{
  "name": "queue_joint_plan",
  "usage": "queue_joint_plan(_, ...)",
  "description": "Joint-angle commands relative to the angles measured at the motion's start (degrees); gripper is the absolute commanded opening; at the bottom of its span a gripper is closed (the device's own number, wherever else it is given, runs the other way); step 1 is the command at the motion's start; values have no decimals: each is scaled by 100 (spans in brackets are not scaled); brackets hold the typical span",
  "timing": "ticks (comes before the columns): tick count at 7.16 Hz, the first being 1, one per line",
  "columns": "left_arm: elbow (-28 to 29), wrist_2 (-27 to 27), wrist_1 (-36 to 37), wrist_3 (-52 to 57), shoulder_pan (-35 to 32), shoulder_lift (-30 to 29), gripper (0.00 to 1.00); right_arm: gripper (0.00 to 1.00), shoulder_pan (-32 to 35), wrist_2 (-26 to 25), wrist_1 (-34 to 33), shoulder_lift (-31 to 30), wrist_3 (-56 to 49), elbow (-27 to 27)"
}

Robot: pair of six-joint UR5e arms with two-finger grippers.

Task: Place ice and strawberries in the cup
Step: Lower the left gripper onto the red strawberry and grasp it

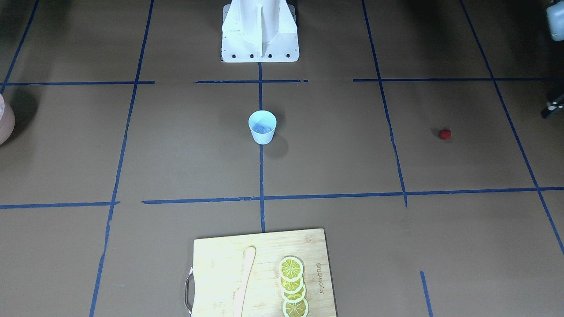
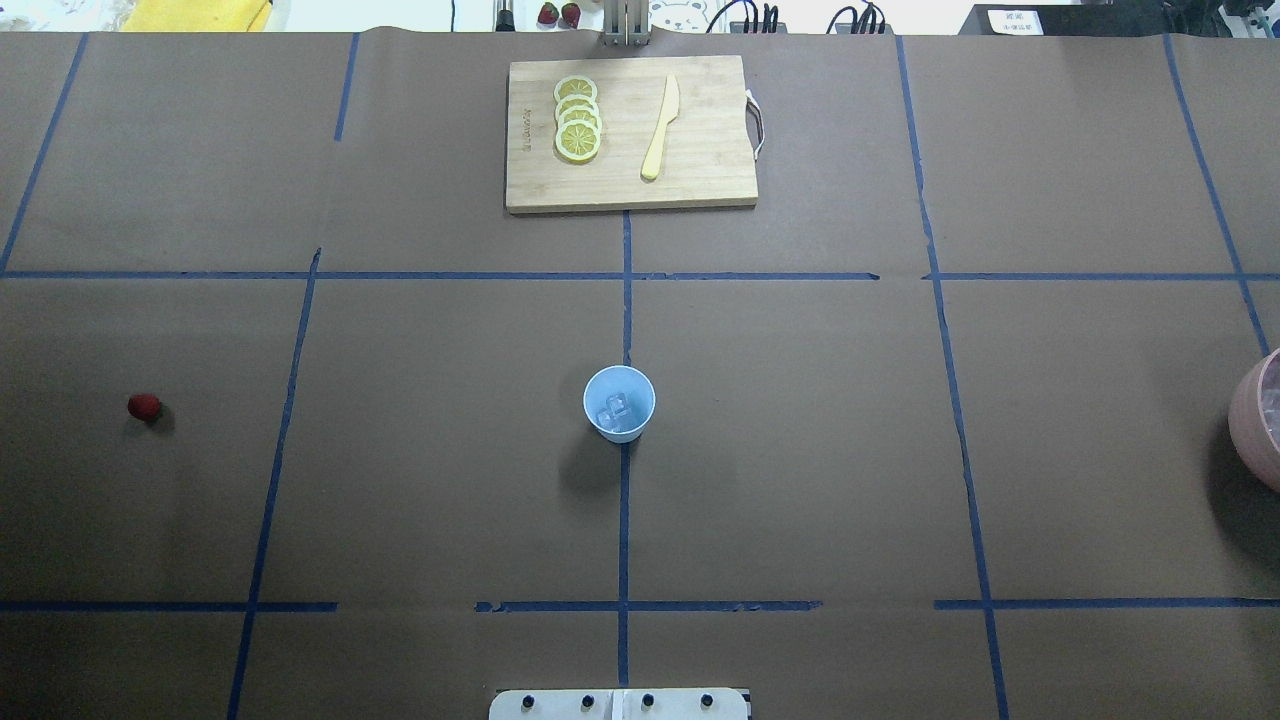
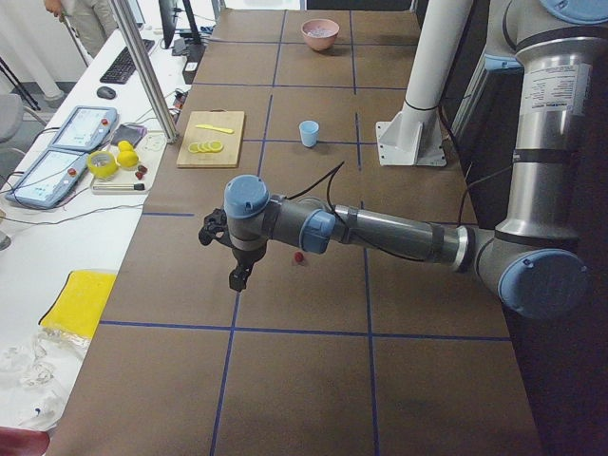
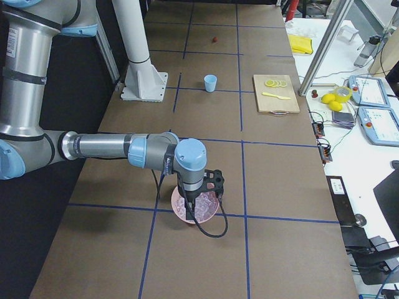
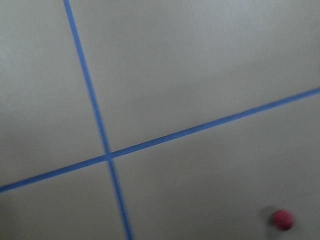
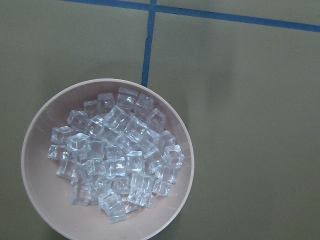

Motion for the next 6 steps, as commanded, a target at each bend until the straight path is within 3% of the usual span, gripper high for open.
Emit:
queue_joint_plan(1,-311,458,-94,-940,915,79,100,99,13,10,43,-11,15,-6)
queue_joint_plan(2,-311,608,-373,-1395,1267,166,100,99,13,10,43,-19,15,-6)
queue_joint_plan(4,-40,1064,-1592,-2458,2032,483,100,99,13,2,43,-19,15,-14)
queue_joint_plan(6,652,1330,-2533,-2858,2403,492,100,99,13,2,43,-20,15,-14)
